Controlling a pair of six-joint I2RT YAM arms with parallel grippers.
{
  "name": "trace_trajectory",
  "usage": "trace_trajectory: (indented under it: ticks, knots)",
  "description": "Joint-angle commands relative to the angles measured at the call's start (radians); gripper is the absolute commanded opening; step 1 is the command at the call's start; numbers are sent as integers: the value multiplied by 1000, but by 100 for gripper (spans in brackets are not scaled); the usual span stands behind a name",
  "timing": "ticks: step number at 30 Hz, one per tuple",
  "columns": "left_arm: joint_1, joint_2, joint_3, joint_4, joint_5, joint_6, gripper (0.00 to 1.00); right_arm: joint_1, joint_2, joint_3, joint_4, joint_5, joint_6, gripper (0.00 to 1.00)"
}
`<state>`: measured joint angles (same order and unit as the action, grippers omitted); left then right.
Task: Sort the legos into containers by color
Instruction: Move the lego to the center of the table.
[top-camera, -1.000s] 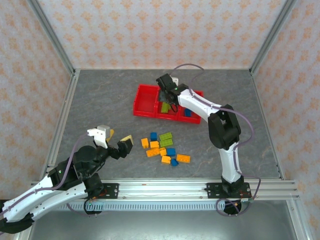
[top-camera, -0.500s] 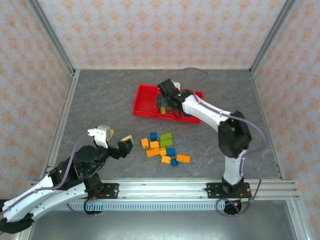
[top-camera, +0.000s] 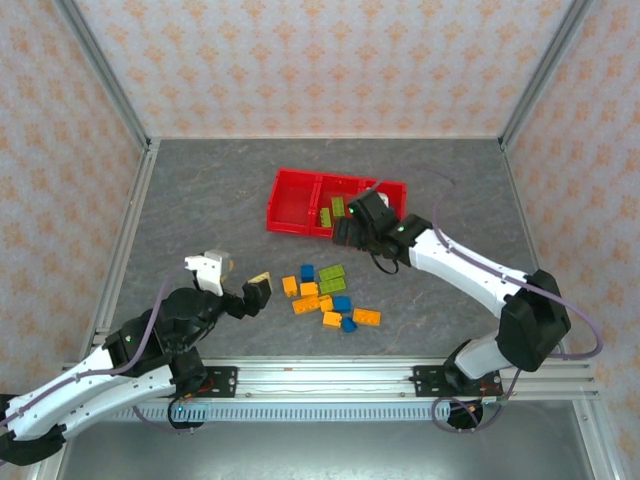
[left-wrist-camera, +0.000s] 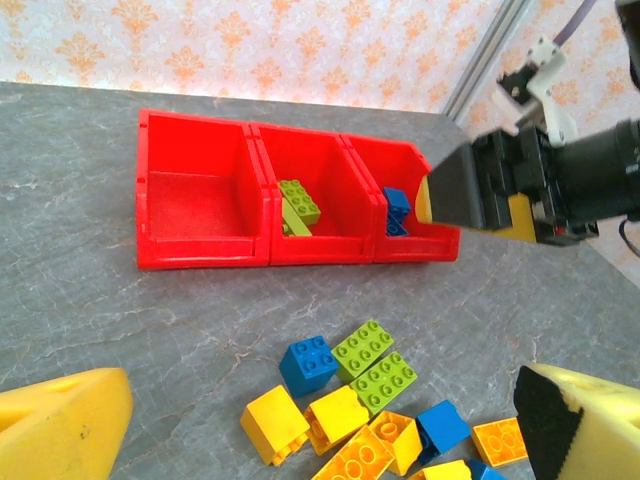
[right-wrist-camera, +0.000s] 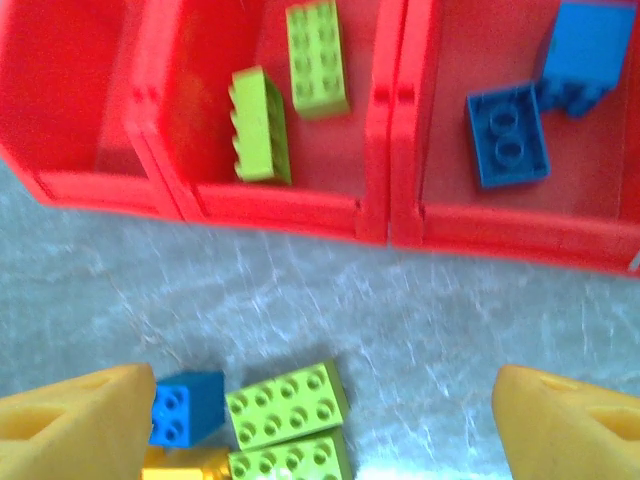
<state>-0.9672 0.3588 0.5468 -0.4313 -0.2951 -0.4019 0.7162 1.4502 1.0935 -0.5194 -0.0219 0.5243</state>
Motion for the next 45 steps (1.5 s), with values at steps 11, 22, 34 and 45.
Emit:
trace_trajectory:
  ticks: [11, 22, 34, 45]
  knots:
    - [-5, 6, -5, 6, 22, 9, 99, 113, 115, -108, 113, -79, 192, 84]
    - [-5, -7, -7, 6, 30, 12, 99, 159, 247, 41, -36, 23, 72, 93]
    - [-5, -1, -7, 6, 29, 13, 99, 158, 392, 179, -132, 14, -100, 93]
    - [-5, -1, -8, 9, 31, 13, 99, 132, 436, 181, -119, 22, -127, 91]
